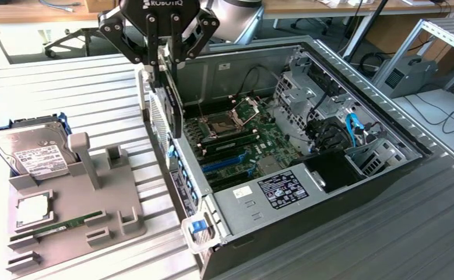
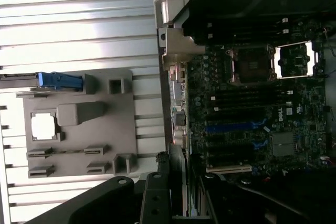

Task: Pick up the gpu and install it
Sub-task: 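Pick up the gpu and move the gpu toward the slot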

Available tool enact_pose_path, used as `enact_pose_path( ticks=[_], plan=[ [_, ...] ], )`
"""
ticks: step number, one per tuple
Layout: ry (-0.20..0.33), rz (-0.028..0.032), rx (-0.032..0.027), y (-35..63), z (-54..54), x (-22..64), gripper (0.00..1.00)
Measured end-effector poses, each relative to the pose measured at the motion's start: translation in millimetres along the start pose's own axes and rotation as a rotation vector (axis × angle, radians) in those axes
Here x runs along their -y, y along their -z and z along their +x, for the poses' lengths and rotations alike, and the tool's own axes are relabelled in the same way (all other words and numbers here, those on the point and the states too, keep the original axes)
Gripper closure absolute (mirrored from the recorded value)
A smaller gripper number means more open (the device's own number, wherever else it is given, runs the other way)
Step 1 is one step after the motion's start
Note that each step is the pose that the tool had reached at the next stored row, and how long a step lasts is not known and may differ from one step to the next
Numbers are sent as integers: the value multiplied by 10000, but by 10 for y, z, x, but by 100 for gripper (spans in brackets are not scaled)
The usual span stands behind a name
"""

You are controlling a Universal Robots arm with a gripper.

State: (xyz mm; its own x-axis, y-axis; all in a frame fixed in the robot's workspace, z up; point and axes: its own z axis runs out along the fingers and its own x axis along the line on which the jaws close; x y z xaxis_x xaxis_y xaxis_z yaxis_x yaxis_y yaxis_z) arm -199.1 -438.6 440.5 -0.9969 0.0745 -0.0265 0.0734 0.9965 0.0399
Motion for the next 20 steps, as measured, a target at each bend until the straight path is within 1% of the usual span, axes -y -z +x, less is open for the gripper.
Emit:
enact_pose_path(
  ticks=[20],
  plan=[
    [0, 0, 0, -7, -219, -16, 73]
  ],
)
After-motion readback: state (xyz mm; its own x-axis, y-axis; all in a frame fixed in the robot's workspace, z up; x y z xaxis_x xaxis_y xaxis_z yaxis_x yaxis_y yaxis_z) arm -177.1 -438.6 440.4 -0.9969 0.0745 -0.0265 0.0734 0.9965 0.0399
